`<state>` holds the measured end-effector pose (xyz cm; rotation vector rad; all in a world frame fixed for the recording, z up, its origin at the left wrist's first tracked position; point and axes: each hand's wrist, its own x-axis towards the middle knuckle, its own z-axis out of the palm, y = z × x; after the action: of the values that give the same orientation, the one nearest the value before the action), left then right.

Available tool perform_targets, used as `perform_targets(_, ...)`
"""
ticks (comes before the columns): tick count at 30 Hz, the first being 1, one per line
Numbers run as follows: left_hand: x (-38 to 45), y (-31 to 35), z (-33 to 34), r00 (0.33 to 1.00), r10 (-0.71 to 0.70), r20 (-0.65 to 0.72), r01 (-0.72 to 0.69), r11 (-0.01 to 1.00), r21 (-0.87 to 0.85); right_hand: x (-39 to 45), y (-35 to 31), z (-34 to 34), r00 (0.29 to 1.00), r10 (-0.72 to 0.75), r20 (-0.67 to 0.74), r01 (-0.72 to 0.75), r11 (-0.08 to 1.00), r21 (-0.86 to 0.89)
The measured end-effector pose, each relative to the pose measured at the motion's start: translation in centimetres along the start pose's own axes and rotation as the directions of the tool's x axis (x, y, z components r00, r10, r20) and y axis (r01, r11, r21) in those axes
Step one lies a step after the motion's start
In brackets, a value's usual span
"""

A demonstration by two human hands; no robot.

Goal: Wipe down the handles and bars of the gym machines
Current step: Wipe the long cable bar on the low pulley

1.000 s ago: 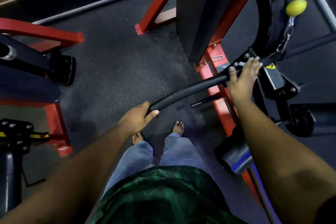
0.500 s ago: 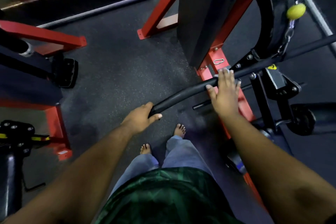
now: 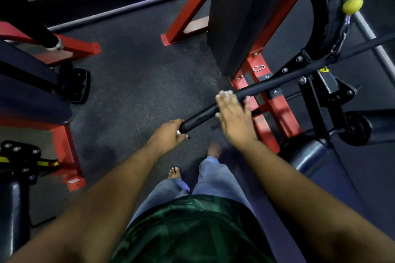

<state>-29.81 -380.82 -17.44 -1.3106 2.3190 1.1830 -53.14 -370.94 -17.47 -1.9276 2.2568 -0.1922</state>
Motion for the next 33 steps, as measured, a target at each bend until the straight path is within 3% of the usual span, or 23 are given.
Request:
perform_targets(4,-0.4,-0.4,-0.4,1.0,0.016,0.005,-0.015,0.998,-0.066,0.1,-2.3,0.2,0.981,0.18,-0.07,-0.162,0.964,0.212)
perform_targets(9,-0.6,-0.7,-0.4,0.997,0.06,0.041,-0.058,0.997,-0.051,-2.1,-9.5,3.6,0.998,-0.069,-0.009,0.069,0.988,0.139)
perform_targets(13,-1.0,-1.2,-0.4,0.996,0.073,0.05,-0.067,0.991,-0.117,-2.9,-7.5,2.3,0.983,-0.179,-0.04,0.178,0.983,-0.039)
perform_targets(15,-1.2,-1.2,-0.6,0.996,0.068,0.06,-0.056,0.982,-0.181,-2.3,-4.7,1.0,0.996,-0.031,-0.081,0.027,0.998,-0.05)
perform_targets(17,-1.3,-1.2,-0.6,0.996,0.062,0.062,-0.048,0.977,-0.208,-1.6,-3.9,0.5,0.982,0.139,-0.127,-0.13,0.988,0.079)
perform_targets(20,-1.9,-0.8,-1.0,0.995,0.055,0.089,-0.038,0.983,-0.177,-2.2,-6.8,2.3,0.97,0.197,-0.142,-0.16,0.959,0.232)
perform_targets(26,-1.9,-0.8,-1.3,0.989,0.096,0.115,-0.084,0.991,-0.1,-5.6,-12.1,5.6,0.988,-0.048,-0.144,0.087,0.956,0.281)
perform_targets(29,-2.2,-0.6,-1.0,0.986,0.095,0.136,-0.083,0.992,-0.09,-6.7,-11.4,5.0,0.988,-0.054,-0.142,0.104,0.922,0.372)
perform_targets(31,-2.5,-0.2,-0.6,0.986,0.078,0.144,-0.067,0.994,-0.082,-7.1,-10.4,3.8,0.966,0.091,-0.241,0.046,0.859,0.51)
perform_targets(32,-2.5,-0.2,-0.5,0.989,0.064,0.137,-0.053,0.995,-0.084,-7.2,-10.0,3.3,0.927,0.255,-0.276,-0.034,0.788,0.614)
perform_targets(33,-2.4,-0.3,-0.2,0.991,0.048,0.128,-0.037,0.996,-0.087,-7.0,-9.6,2.7,0.844,0.477,-0.244,-0.149,0.646,0.749)
